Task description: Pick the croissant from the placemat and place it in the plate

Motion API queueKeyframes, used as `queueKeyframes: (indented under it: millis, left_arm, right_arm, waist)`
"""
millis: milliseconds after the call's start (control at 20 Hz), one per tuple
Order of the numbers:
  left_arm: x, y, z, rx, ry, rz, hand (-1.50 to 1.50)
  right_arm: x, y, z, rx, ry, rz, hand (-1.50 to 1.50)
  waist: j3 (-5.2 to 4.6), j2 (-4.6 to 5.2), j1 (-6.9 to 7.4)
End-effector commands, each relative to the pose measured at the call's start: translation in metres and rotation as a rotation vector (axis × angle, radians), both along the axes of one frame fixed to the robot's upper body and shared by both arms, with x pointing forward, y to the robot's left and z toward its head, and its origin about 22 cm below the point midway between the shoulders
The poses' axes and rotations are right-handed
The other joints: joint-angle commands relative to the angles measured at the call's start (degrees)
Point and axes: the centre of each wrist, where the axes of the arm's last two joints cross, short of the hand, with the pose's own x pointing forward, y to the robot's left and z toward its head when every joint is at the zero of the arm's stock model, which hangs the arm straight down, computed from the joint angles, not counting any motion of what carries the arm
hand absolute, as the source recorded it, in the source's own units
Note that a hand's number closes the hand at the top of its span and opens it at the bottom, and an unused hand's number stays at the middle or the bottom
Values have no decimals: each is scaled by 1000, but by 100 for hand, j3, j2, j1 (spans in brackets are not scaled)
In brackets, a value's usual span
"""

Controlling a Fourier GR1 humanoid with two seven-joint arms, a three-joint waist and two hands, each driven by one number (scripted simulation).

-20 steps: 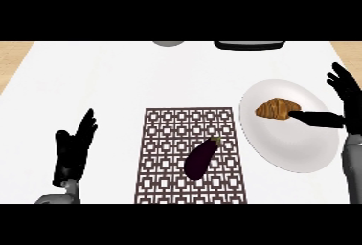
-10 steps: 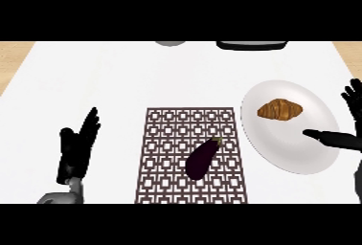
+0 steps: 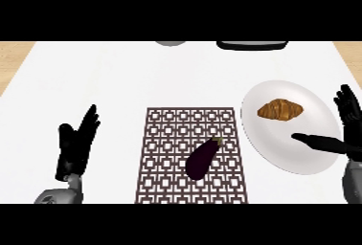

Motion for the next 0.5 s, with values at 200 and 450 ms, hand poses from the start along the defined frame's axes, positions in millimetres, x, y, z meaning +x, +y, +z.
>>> queueKeyframes:
  millis: [200,450]
  left_arm:
    - [-1,6,15,2,-5,-1,0]
    - [-9,12,5,9,-1,-11,0]
  right_arm:
    - [-8,7,-9,-53,53,-59,-150]
    - [-22,-33,-28,-81,61,-72,-150]
  waist:
    - [-1,-3,-5]
    - [0,1,1]
